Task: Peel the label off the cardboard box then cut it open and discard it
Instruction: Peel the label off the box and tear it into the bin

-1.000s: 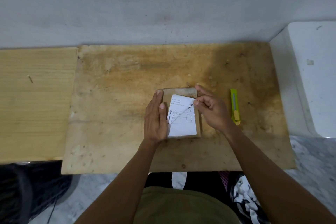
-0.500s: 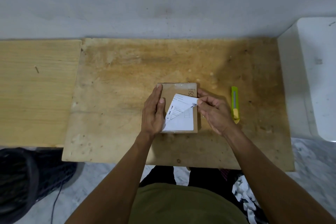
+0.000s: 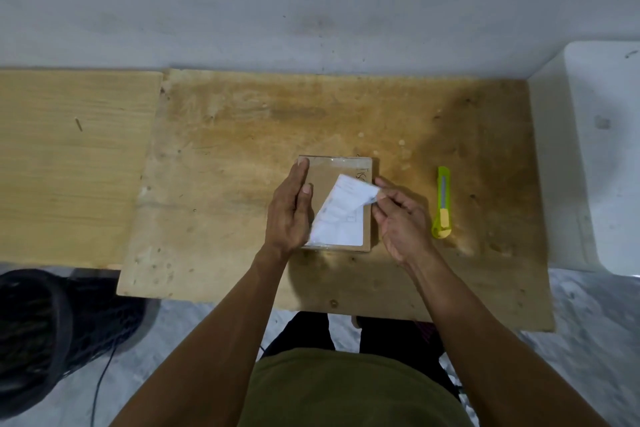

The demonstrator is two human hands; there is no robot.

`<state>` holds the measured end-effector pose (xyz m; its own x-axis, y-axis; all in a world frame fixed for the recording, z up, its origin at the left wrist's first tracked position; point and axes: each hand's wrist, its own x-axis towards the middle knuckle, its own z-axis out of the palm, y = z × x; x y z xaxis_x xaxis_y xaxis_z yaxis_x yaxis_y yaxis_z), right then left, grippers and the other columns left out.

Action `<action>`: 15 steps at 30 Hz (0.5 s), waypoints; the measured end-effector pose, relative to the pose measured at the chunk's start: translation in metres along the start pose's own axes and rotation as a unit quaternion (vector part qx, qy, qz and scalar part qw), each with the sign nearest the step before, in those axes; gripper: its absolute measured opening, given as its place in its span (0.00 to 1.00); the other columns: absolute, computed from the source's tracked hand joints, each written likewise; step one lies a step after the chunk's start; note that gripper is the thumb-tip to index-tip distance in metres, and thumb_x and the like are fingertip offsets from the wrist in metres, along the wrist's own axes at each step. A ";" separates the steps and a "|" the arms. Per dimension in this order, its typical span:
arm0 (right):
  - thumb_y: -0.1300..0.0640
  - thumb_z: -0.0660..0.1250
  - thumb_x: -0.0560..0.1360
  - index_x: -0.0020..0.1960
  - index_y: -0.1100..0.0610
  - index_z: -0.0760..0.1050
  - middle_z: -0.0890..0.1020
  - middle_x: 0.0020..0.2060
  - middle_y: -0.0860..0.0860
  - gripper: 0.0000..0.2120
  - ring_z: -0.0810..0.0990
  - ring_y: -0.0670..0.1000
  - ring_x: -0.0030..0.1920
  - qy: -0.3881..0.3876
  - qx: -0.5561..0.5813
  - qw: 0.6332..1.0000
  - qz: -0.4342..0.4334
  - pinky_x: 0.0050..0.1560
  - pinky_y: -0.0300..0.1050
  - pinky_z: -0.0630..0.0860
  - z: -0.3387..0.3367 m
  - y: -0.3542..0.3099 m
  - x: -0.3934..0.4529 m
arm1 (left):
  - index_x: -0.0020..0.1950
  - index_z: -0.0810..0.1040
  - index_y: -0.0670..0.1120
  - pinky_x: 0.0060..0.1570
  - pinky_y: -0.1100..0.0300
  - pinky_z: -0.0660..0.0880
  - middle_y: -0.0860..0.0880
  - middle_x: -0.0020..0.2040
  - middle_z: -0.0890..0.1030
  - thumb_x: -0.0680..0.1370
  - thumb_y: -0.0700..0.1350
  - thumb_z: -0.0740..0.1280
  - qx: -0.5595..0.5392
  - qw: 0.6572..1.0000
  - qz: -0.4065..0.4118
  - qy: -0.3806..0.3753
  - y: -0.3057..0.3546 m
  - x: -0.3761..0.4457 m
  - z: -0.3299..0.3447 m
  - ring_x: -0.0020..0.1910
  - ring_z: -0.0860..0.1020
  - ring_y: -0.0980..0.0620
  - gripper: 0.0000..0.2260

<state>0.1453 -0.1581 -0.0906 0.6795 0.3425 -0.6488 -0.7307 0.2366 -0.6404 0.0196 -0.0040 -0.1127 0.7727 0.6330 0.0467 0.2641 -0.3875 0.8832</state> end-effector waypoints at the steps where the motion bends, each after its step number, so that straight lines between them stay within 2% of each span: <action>1: 0.70 0.58 0.80 0.44 0.59 0.74 0.84 0.38 0.50 0.10 0.83 0.46 0.37 0.019 0.049 0.999 0.000 0.36 0.38 0.80 -0.003 -0.008 0.000 | 0.78 0.65 0.42 0.73 0.53 0.68 0.46 0.76 0.69 0.85 0.41 0.57 0.004 1.000 -0.006 0.003 -0.001 0.000 -0.004 0.77 0.66 0.51 0.20; 2: 0.67 0.57 0.81 0.45 0.57 0.73 0.83 0.34 0.50 0.11 0.82 0.45 0.33 0.034 0.066 0.997 -0.009 0.31 0.38 0.78 -0.010 -0.018 0.002 | 0.78 0.64 0.43 0.70 0.57 0.70 0.47 0.76 0.70 0.85 0.42 0.57 0.012 1.000 -0.014 0.004 -0.002 0.000 -0.010 0.75 0.69 0.52 0.21; 3: 0.64 0.57 0.82 0.46 0.56 0.73 0.84 0.34 0.49 0.10 0.83 0.46 0.34 0.038 0.049 0.998 -0.022 0.31 0.39 0.79 -0.016 -0.030 0.003 | 0.79 0.64 0.44 0.66 0.63 0.72 0.49 0.75 0.71 0.85 0.44 0.56 0.027 0.999 -0.022 0.001 -0.003 0.001 -0.017 0.72 0.72 0.53 0.21; 5: 0.58 0.59 0.83 0.46 0.55 0.74 0.85 0.43 0.51 0.08 0.86 0.50 0.46 0.013 -0.054 0.997 -0.048 0.39 0.47 0.82 -0.026 -0.050 0.007 | 0.79 0.63 0.45 0.56 0.75 0.70 0.50 0.73 0.73 0.86 0.46 0.55 0.064 0.997 -0.030 -0.004 -0.006 0.003 -0.028 0.66 0.75 0.57 0.21; 7: 0.57 0.61 0.82 0.44 0.55 0.74 0.83 0.47 0.53 0.09 0.84 0.52 0.51 0.012 -0.121 0.991 -0.063 0.44 0.53 0.82 -0.033 -0.059 0.011 | 0.79 0.63 0.44 0.52 0.80 0.67 0.54 0.71 0.72 0.86 0.44 0.56 0.071 0.997 -0.035 -0.007 -0.004 0.004 -0.031 0.62 0.73 0.68 0.20; 9: 0.56 0.62 0.81 0.43 0.54 0.75 0.82 0.46 0.51 0.09 0.82 0.50 0.51 0.038 -0.149 0.985 -0.075 0.51 0.55 0.81 -0.033 -0.062 0.013 | 0.79 0.64 0.44 0.51 0.80 0.66 0.54 0.69 0.73 0.86 0.45 0.56 0.073 0.996 -0.041 -0.009 0.001 0.003 -0.026 0.59 0.71 0.71 0.21; 12: 0.54 0.63 0.81 0.44 0.52 0.78 0.82 0.45 0.48 0.08 0.80 0.48 0.52 0.061 -0.178 0.978 -0.088 0.57 0.55 0.79 -0.032 -0.064 0.010 | 0.79 0.64 0.44 0.49 0.75 0.68 0.47 0.69 0.77 0.85 0.49 0.54 0.087 0.995 -0.045 0.008 0.006 0.001 -0.017 0.59 0.75 0.60 0.22; 15: 0.52 0.64 0.80 0.42 0.50 0.79 0.80 0.42 0.47 0.09 0.76 0.47 0.48 0.087 -0.216 0.966 -0.111 0.54 0.53 0.77 -0.033 -0.069 0.001 | 0.78 0.64 0.41 0.56 0.63 0.71 0.43 0.69 0.77 0.85 0.49 0.54 0.094 0.995 -0.036 0.017 0.009 0.000 -0.012 0.63 0.77 0.52 0.22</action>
<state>0.1987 -0.2038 -0.0607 0.8445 0.1601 -0.5111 -0.4958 -0.1270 -0.8591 0.0149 0.0008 -0.0994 0.7290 0.6845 0.0049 0.4242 -0.4574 0.7816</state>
